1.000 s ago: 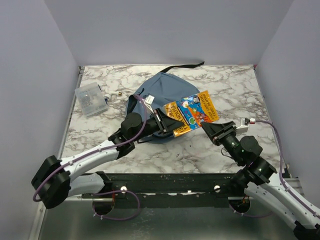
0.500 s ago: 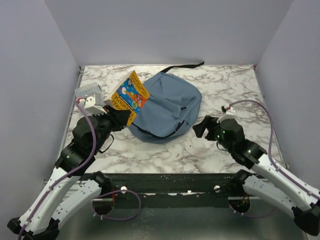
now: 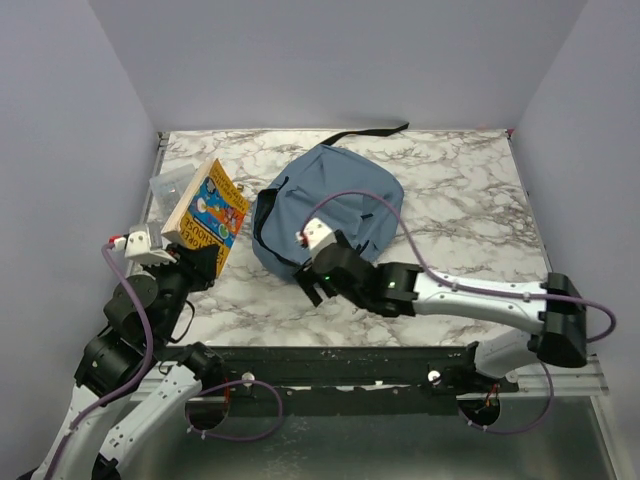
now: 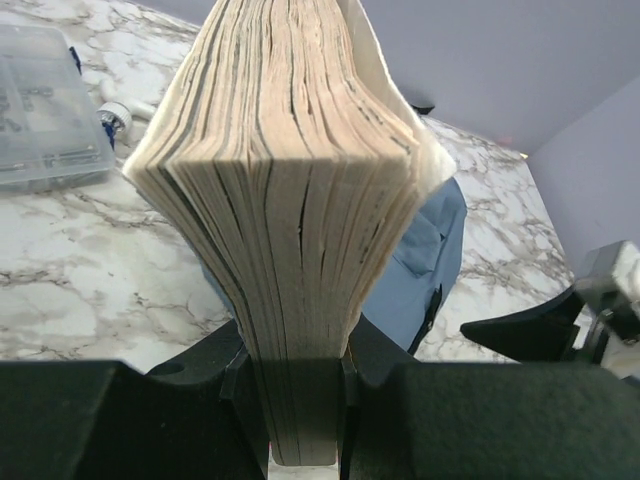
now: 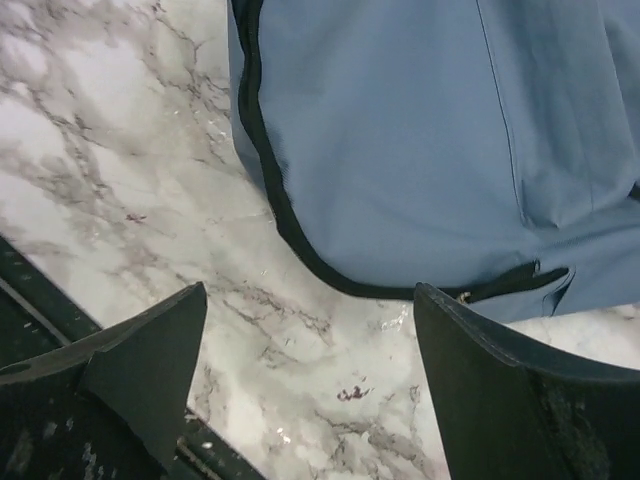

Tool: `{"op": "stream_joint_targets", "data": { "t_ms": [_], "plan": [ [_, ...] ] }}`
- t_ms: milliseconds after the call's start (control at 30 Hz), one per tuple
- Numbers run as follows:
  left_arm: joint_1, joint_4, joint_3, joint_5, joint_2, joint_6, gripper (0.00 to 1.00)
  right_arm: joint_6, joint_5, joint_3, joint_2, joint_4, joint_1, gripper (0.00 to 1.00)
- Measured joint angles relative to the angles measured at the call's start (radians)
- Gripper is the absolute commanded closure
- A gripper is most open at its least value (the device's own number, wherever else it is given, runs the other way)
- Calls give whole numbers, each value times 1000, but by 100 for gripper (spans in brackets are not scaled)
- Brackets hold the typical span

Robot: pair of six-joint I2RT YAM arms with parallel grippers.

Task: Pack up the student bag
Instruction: Place the book in the student bag.

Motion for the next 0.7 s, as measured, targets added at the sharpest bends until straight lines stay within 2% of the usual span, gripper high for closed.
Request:
{"op": "stream_joint_targets", "data": {
  "t_ms": [100,267,433,567,600,667,700],
  "plan": [
    [0,-24,0,-19,-18,2,100,-56,126,106,153,-29,73,14],
    [0,-52,0,-39,-56,5,100,-108,335,224,375,-97,101,24],
    [0,-79,0,-40,-80,3,100,-174,492,252,468,-89,99,31],
    [0,-84,-2,-42,-84,-4,100,-240,537,253,481,-27,92,60],
    [0,-85,-5,-42,-84,-9,100,-248,540,253,484,-12,91,71],
    [0,-85,-13,-40,-84,-19,100,-255,540,253,493,14,79,99],
    [0,-85,-18,-37,-83,-26,100,-256,540,253,497,23,69,99]
  ]
}}
